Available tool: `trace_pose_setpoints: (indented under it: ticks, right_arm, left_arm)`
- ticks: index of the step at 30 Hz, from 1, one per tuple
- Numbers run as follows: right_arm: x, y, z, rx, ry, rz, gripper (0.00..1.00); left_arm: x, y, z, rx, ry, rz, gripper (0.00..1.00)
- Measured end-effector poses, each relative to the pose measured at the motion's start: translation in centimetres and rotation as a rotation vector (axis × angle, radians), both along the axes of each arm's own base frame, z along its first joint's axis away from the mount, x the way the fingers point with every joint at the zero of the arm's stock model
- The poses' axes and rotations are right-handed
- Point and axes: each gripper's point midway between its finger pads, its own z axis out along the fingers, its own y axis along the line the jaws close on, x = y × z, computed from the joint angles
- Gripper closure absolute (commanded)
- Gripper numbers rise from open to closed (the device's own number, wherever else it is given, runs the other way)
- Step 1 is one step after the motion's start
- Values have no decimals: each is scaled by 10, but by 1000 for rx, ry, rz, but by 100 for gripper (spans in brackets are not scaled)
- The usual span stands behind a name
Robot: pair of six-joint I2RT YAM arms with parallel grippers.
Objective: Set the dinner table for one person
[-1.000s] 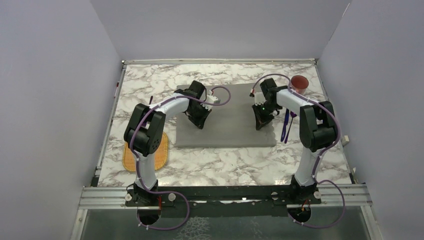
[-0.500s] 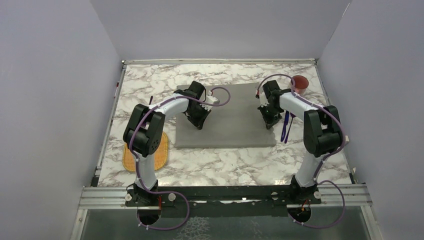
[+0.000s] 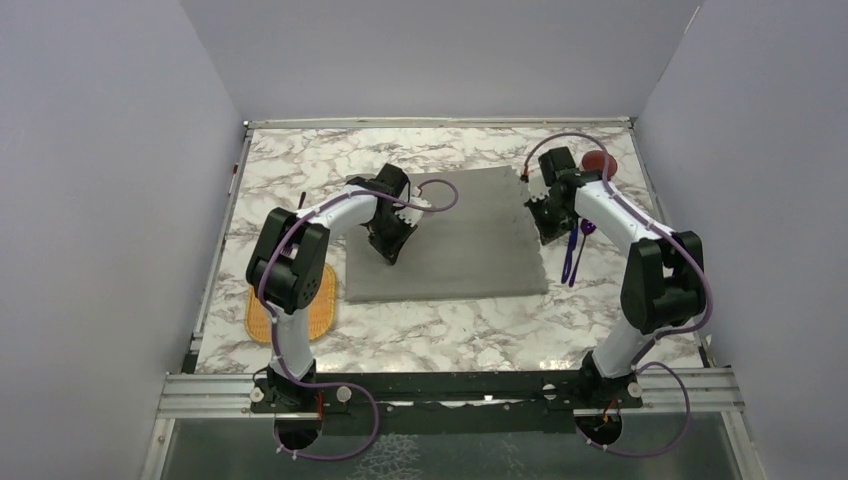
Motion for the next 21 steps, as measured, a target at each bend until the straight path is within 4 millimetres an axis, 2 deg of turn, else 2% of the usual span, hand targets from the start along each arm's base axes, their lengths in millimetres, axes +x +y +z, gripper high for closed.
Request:
trace_pose_setpoints:
  ticks: [4, 7, 9, 16, 21]
  right_arm:
    - [5, 21, 27, 109, -21, 67, 99]
    - [-6, 42, 38, 223, 22, 152, 99]
    - [-14, 48, 39, 262, 54, 177, 99]
    - [-38, 72, 25, 409, 213, 229, 99]
    - [-47, 84, 5, 482, 337, 221, 99]
  left_arm:
    - [-9, 5, 3, 34, 36, -3, 100]
    - [-9, 4, 9, 40, 43, -7, 100]
    - [-5, -1, 17, 32, 29, -13, 100]
    - [19, -23, 48, -48, -49, -22, 100]
    - [31, -42, 57, -123, -56, -40, 100]
